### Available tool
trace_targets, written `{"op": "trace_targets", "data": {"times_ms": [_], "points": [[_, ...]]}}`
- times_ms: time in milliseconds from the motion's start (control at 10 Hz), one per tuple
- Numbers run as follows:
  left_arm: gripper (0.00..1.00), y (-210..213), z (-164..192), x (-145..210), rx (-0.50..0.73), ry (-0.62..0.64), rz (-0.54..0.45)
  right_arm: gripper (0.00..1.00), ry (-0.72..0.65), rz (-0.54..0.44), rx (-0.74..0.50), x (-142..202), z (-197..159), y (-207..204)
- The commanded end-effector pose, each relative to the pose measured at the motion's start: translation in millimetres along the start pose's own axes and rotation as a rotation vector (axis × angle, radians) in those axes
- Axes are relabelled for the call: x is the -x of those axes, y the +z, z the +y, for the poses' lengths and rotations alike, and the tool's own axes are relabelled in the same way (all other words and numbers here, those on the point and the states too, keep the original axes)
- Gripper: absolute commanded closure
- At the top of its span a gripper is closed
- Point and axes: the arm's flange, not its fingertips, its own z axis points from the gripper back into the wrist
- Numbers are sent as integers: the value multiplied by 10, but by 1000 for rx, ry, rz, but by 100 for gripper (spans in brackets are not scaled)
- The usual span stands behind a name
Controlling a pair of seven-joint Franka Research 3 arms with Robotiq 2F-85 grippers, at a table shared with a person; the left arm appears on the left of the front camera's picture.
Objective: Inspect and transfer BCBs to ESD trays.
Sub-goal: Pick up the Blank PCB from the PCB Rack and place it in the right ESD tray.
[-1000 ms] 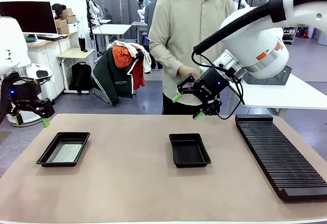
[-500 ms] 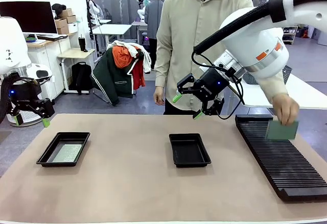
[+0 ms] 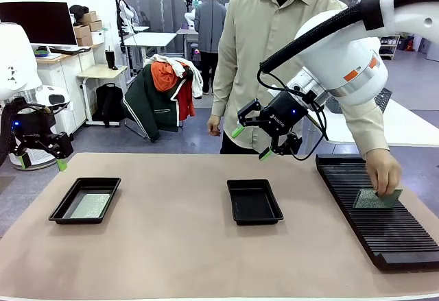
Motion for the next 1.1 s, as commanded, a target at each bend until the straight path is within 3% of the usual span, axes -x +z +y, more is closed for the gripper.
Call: {"op": "trace_targets", "data": {"times_ms": [0, 600, 1000], "points": [[0, -27, 12, 5, 6, -6, -7, 0, 1, -1, 18, -24, 13, -1], [0, -27, 12, 5, 6, -6, -7, 0, 0, 0, 0, 0, 0, 0], [0, -27, 12, 5, 6, -6, -7, 0, 234, -5, 75, 207, -174, 559]]}}
